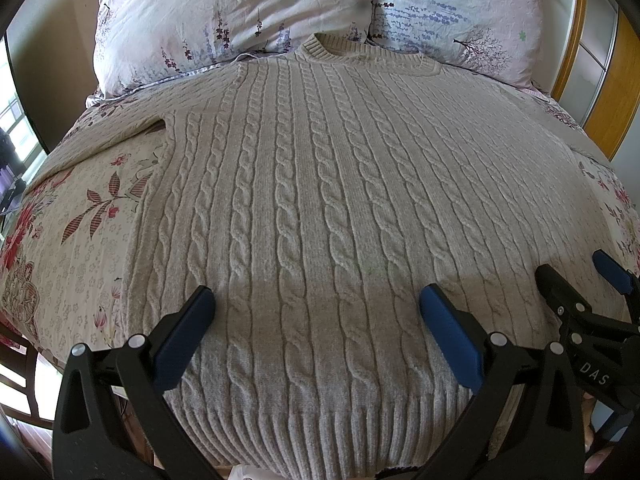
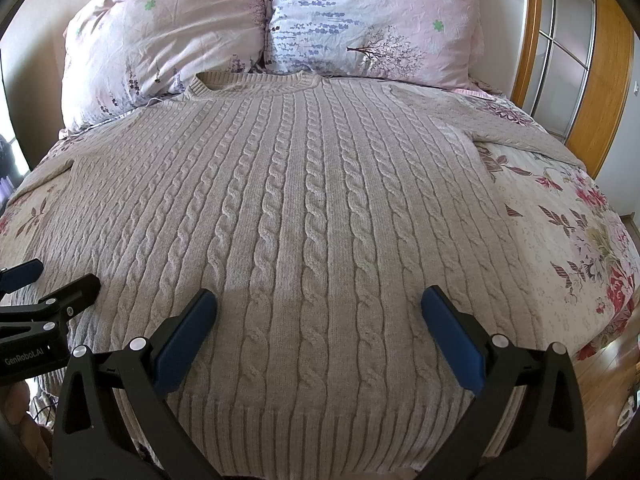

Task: Fold small clothes

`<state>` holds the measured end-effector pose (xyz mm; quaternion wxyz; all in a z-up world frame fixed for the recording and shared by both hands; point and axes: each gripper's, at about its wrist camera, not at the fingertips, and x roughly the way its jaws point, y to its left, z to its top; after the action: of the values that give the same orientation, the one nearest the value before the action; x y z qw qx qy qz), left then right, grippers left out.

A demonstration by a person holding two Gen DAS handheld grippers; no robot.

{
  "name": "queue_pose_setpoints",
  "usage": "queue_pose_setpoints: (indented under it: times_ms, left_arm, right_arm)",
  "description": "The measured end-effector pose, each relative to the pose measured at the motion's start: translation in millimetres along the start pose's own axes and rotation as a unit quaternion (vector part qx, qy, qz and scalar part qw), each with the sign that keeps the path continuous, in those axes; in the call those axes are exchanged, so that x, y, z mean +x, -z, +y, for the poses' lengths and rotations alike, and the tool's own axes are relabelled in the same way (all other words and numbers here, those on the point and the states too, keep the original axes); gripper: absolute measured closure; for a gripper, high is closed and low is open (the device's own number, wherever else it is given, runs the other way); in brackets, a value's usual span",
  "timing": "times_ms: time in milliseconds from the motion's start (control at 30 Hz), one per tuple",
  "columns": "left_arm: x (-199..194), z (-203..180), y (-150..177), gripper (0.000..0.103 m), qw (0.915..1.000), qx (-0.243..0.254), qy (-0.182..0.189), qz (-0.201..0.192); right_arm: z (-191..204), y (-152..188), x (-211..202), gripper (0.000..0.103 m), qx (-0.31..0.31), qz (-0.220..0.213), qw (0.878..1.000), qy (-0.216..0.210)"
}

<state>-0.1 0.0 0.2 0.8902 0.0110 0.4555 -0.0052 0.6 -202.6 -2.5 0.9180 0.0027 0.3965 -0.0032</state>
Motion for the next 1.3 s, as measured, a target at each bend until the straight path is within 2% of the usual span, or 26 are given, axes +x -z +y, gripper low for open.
queue_pose_setpoints:
  times_ms: [233,400,500,667,800,900,933,1000,1133,1267,1300]
  left_arm:
    - [0.3,-0.9,-2.6,0.002,1.0000,0.001,0.001,0.008]
    - [5.4,0.3,-8.2,0.002,0.9996,0.006,0.004,0.029]
    - [11.0,0.3,-14.5,0.002,0.9983,0.015,0.009,0.055]
    - [11.4,0.1,-19.7,0.002,0.9974,0.027,0.014,0.065]
    - [14.5,1.0,-24.8,0.002,0.9961,0.042,0.025,0.073]
    - [15.8,2.0,-27.8,0.002,0.9949,0.052,0.033,0.080]
    - [16.2,1.9,-29.4,0.002,0.9946,0.056,0.035,0.079]
    - [16.6,3.0,-35.3,0.002,0.9948,0.064,0.034,0.072]
    - [10.2,4.7,-49.9,0.002,0.9962,0.080,0.018,0.027]
    - [5.2,9.8,-69.1,0.002,0.9950,0.080,0.058,-0.015]
    - [5.5,10.4,-72.4,0.002,0.9946,0.077,0.067,-0.019]
  right_arm:
    - [-2.1,-4.3,-0.9,0.001,-0.004,-0.001,1.000,-0.003]
    - [-4.2,-1.3,-2.4,0.001,-0.015,-0.007,1.000,-0.012]
    - [-4.9,-2.5,-0.2,0.001,-0.030,-0.013,0.999,-0.030]
    - [-6.2,-4.2,2.4,0.001,-0.051,-0.019,0.997,-0.054]
    - [-10.0,-12.2,8.1,0.001,-0.062,0.001,0.995,-0.073]
    - [-27.8,-28.3,9.8,0.001,-0.027,0.013,0.992,-0.120]
    - [-42.5,-40.2,9.5,0.001,0.004,0.009,0.991,-0.134]
    - [-74.0,-63.1,11.6,0.001,0.066,0.000,0.988,-0.137]
    - [-135.9,-100.0,25.2,0.003,0.163,-0.008,0.979,-0.118]
    - [-196.7,-124.6,53.3,0.015,0.234,0.003,0.970,-0.061]
    - [-216.2,-128.8,63.9,0.020,0.262,0.010,0.964,-0.047]
